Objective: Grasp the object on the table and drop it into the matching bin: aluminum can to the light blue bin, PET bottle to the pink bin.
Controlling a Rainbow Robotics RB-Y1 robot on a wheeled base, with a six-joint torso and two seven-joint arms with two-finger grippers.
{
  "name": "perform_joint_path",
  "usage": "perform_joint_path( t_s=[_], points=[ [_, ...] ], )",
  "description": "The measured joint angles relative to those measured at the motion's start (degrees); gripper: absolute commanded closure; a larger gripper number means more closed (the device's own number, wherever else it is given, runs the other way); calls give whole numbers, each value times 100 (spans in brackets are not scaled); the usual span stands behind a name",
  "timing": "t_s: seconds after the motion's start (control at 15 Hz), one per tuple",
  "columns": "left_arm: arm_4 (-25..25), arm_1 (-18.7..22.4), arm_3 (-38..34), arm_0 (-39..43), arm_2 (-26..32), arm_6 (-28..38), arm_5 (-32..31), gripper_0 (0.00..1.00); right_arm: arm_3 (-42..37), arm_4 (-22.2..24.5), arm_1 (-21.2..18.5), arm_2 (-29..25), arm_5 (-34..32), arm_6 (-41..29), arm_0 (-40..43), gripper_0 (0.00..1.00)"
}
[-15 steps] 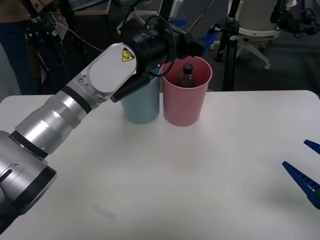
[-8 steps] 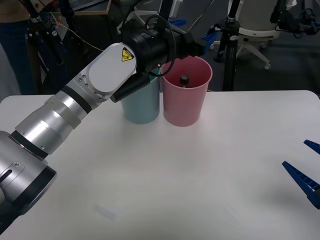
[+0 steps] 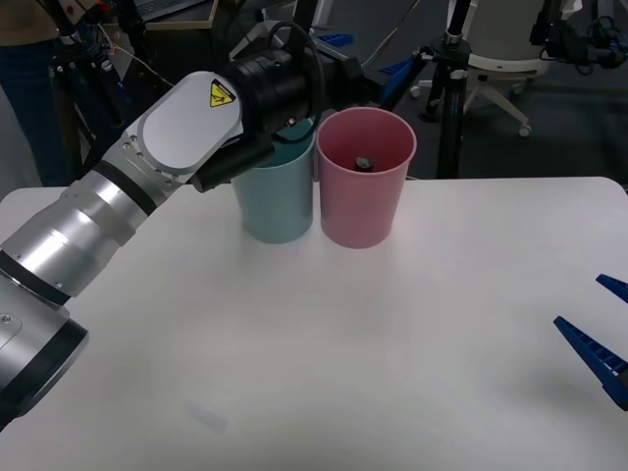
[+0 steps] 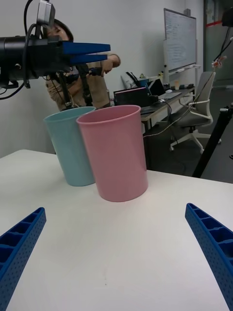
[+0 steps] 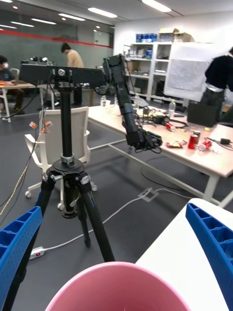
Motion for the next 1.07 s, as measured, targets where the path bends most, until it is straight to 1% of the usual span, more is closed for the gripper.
perform_joint_path(
  t_s=[0.13, 0.27, 0.4, 0.47, 0.53, 0.67, 0.8, 1.07],
  points=[
    [547, 283, -157, 48, 0, -373, -281, 0, 0, 0, 0, 0, 0, 0, 0, 0],
    [855, 579, -520, 208, -10, -464, -393, 0, 0, 0, 0, 0, 0, 0, 0, 0],
    [1217, 935, -933, 366, -154, -472, -393, 0, 0, 0, 0, 0, 0, 0, 0, 0],
    [1524, 1155, -1116, 417, -279, -507, -385, 0, 0, 0, 0, 0, 0, 0, 0, 0],
    [1938, 1404, -1325, 472, -415, -654, -361, 0, 0, 0, 0, 0, 0, 0, 0, 0],
    [2601, 1800, -1631, 590, -538, -1128, -341, 0, 0, 0, 0, 0, 0, 0, 0, 0],
    [2985, 2137, -1972, 794, -545, -1327, -340, 0, 0, 0, 0, 0, 0, 0, 0, 0],
    [3601, 2857, -2764, 1277, -510, -1461, -333, 0, 0, 0, 0, 0, 0, 0, 0, 0]
  ],
)
